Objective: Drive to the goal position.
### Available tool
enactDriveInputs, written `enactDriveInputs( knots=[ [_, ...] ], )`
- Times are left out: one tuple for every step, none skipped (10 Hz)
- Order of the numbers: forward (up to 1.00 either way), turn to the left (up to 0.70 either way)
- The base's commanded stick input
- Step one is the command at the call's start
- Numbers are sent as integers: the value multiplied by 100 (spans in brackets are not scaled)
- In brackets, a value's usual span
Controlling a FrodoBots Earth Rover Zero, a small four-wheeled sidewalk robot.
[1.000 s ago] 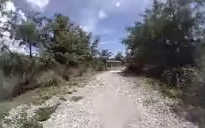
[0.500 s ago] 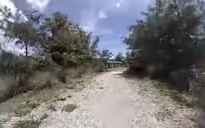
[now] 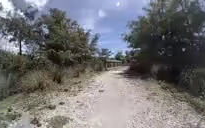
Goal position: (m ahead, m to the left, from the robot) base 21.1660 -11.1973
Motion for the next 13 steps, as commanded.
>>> enactDriveInputs(
  knots=[
    [70, 0],
    [70, 0],
    [70, 0],
    [70, 0],
    [70, 0],
    [70, 0],
    [70, 0],
    [70, 0],
    [70, 0],
    [70, 0],
    [70, 0],
    [70, 0],
    [70, 0]
  ],
)
